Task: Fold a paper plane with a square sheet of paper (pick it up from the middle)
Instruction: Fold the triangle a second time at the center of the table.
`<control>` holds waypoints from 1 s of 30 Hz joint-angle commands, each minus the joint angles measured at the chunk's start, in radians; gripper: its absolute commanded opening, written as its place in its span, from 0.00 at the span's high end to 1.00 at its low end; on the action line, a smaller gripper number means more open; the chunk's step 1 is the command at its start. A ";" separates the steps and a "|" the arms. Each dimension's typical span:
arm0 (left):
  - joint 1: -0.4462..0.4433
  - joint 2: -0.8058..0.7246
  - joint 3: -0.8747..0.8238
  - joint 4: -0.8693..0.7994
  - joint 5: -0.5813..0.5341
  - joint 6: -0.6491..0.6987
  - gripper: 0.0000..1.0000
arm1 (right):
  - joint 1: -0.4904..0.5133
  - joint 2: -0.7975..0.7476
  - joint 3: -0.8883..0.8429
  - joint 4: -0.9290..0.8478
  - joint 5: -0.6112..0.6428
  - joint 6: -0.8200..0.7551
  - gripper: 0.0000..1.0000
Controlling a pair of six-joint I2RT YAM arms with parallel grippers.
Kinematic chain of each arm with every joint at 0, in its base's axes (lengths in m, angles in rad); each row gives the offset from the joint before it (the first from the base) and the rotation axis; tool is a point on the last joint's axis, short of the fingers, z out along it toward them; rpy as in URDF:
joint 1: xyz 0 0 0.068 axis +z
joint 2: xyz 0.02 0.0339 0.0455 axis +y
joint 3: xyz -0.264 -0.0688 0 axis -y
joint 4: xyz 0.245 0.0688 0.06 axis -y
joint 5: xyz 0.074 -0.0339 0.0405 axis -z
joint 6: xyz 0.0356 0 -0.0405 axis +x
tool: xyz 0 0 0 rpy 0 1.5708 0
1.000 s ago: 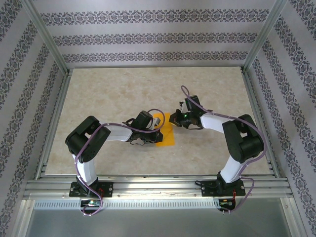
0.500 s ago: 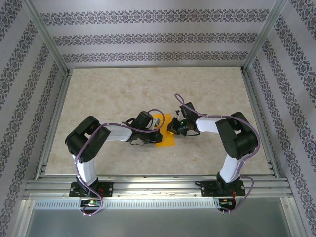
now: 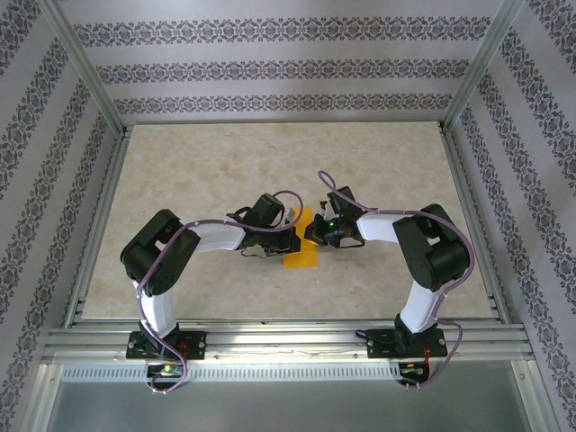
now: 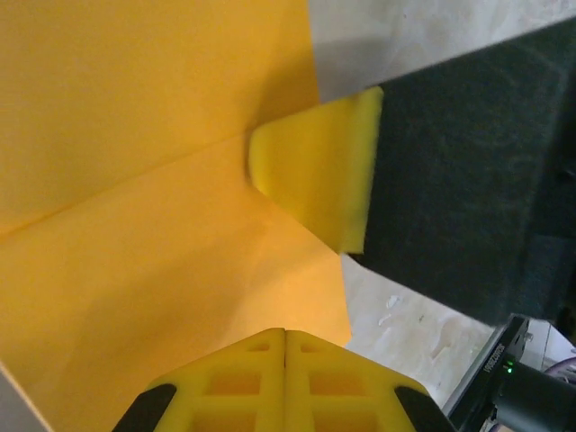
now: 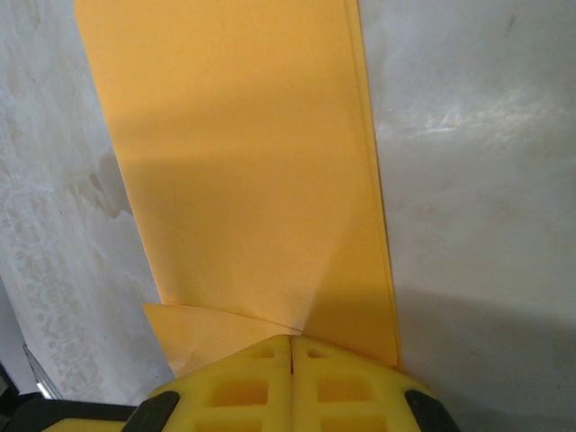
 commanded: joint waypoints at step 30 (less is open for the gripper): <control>0.003 -0.125 -0.222 -0.102 0.005 0.031 0.93 | -0.012 0.046 -0.034 -0.073 0.071 -0.012 1.00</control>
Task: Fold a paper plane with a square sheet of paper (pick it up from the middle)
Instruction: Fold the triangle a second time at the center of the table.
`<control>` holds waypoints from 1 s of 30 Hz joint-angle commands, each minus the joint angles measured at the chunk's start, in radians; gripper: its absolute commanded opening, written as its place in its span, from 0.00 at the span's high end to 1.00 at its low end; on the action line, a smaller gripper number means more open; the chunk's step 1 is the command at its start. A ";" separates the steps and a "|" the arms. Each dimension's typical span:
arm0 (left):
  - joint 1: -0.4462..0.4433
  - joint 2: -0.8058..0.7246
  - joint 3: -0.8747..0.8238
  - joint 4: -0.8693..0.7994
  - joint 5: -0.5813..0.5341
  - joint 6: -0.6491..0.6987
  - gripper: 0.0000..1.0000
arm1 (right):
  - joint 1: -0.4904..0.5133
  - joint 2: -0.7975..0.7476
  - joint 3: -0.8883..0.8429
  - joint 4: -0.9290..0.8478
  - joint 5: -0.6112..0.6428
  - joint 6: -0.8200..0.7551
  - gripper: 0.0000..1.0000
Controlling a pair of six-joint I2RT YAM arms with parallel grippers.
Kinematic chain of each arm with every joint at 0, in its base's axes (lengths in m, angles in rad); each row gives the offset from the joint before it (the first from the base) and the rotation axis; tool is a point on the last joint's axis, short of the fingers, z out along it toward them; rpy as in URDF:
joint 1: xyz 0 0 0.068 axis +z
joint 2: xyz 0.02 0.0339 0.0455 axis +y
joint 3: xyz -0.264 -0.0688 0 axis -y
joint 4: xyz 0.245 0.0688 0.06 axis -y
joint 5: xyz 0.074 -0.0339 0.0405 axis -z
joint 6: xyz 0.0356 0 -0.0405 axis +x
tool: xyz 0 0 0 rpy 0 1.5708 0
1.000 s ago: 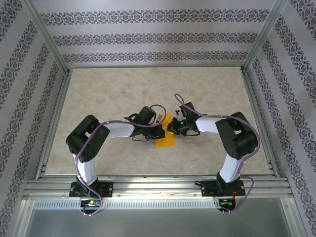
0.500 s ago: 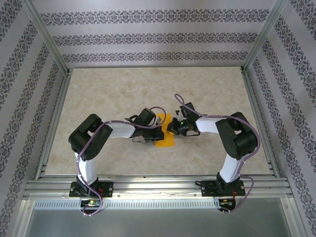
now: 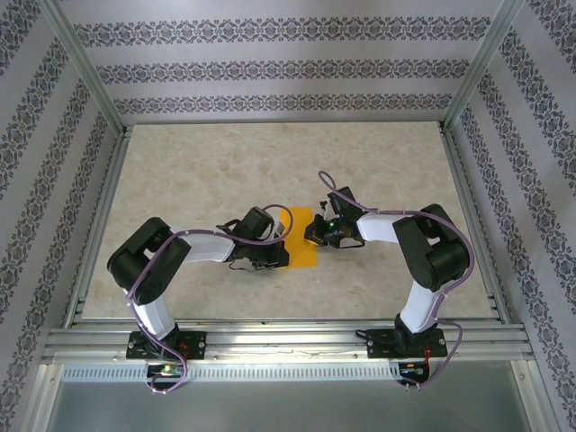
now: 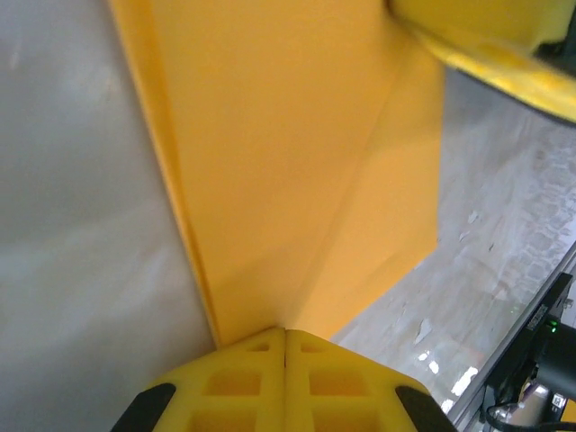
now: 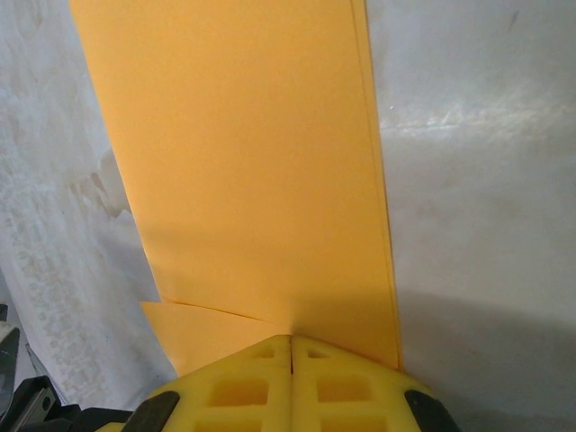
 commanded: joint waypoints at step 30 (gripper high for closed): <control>0.024 0.111 0.124 -0.144 -0.057 0.101 1.00 | -0.008 -0.032 0.003 -0.052 0.011 -0.005 1.00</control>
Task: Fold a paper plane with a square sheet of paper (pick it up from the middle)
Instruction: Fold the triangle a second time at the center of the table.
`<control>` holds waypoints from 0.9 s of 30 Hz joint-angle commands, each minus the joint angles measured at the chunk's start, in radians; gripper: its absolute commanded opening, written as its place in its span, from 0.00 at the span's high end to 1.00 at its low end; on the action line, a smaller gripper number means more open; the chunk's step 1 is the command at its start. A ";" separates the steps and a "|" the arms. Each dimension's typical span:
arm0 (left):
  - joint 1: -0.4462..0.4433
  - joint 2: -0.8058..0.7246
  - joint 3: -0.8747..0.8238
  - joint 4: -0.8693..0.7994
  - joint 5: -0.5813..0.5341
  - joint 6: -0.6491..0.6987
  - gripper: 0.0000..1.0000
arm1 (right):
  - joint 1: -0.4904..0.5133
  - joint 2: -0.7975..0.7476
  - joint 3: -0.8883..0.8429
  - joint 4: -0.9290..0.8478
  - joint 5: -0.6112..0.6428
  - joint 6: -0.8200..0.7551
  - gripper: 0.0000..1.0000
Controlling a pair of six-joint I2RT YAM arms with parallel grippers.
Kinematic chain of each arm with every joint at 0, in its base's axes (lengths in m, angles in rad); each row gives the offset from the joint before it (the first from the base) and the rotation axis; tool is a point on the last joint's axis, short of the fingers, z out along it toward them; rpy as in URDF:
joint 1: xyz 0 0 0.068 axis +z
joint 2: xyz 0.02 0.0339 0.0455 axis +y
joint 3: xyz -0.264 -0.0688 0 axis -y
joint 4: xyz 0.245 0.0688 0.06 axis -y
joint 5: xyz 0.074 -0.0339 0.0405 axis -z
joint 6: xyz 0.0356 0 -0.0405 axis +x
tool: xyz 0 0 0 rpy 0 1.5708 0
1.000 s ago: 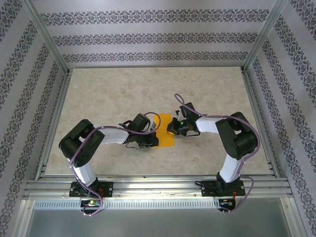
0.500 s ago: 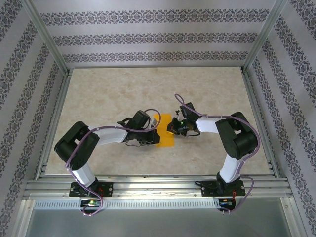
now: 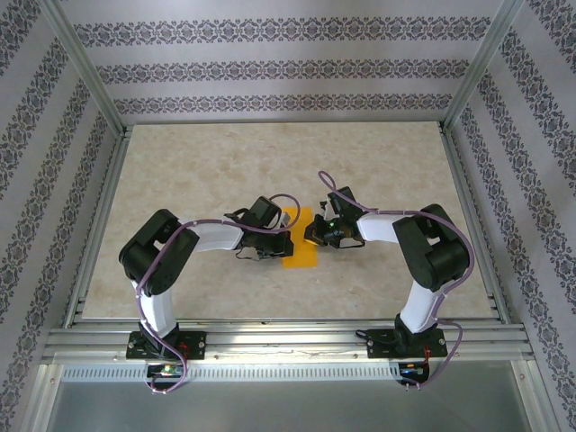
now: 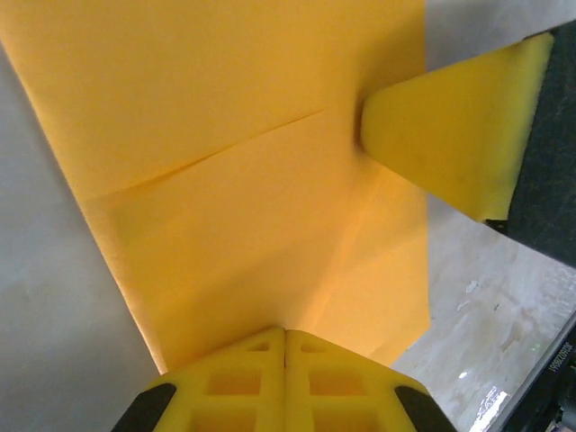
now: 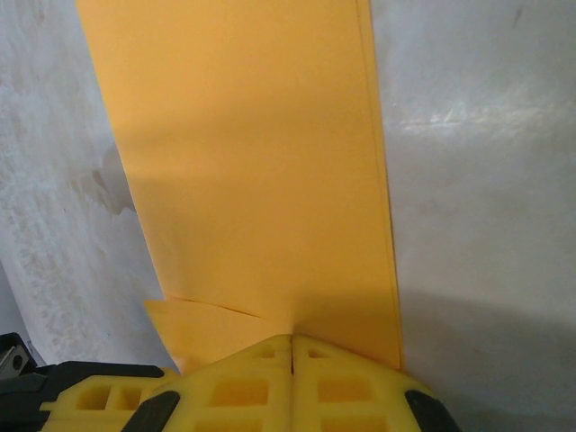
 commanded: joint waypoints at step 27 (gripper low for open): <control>0.007 0.026 -0.085 -0.011 -0.005 0.005 1.00 | -0.127 0.032 -0.001 0.064 0.017 0.032 1.00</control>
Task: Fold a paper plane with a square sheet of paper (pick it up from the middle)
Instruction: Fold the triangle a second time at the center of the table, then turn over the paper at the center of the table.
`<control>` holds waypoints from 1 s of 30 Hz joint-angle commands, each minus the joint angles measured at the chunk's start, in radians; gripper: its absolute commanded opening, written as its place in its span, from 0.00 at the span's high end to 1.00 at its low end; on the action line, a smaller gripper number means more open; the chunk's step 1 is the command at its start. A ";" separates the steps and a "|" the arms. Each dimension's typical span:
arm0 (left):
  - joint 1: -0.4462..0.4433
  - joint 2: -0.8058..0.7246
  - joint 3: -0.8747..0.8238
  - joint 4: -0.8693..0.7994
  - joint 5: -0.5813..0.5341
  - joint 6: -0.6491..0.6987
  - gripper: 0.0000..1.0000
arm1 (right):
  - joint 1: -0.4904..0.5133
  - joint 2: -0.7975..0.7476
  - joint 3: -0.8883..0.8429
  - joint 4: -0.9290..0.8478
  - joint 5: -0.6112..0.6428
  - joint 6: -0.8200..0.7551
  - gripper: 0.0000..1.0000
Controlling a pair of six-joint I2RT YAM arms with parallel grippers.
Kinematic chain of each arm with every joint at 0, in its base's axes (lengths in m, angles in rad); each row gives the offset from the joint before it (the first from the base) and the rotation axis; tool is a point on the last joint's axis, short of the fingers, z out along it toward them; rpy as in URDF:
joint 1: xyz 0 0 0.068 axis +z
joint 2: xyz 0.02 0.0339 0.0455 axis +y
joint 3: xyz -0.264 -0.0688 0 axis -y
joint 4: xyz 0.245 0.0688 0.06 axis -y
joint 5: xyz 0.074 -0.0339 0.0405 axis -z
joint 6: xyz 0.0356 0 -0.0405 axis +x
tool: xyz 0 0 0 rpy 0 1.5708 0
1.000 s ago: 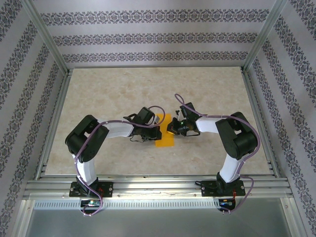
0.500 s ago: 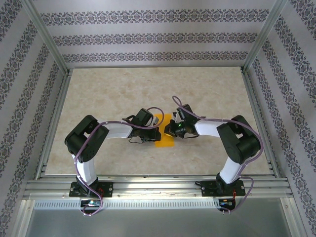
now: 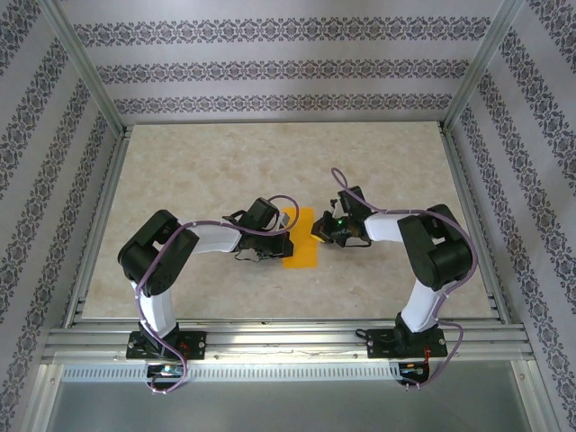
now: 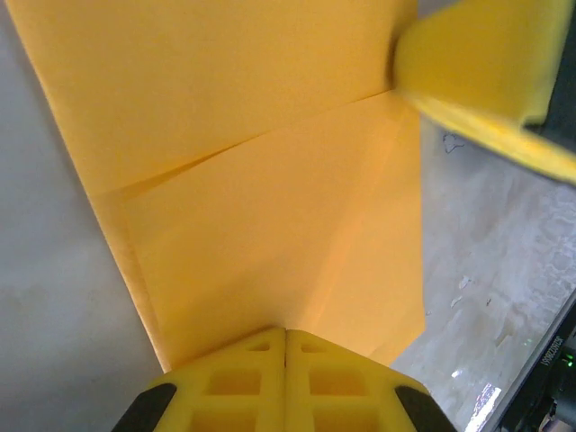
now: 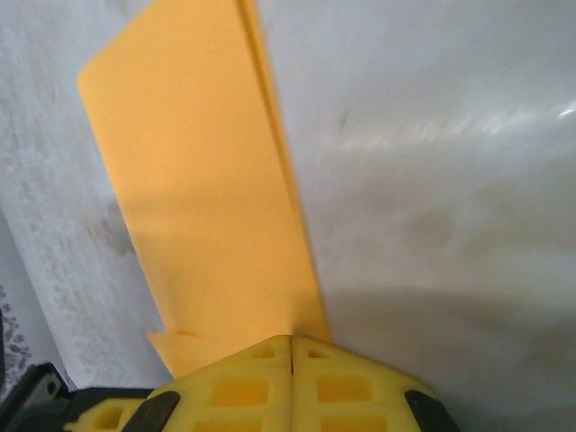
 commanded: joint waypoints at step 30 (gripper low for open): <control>0.051 0.031 0.151 -0.151 -0.040 0.070 0.87 | 0.119 -0.323 -0.247 -0.061 -0.014 0.087 0.80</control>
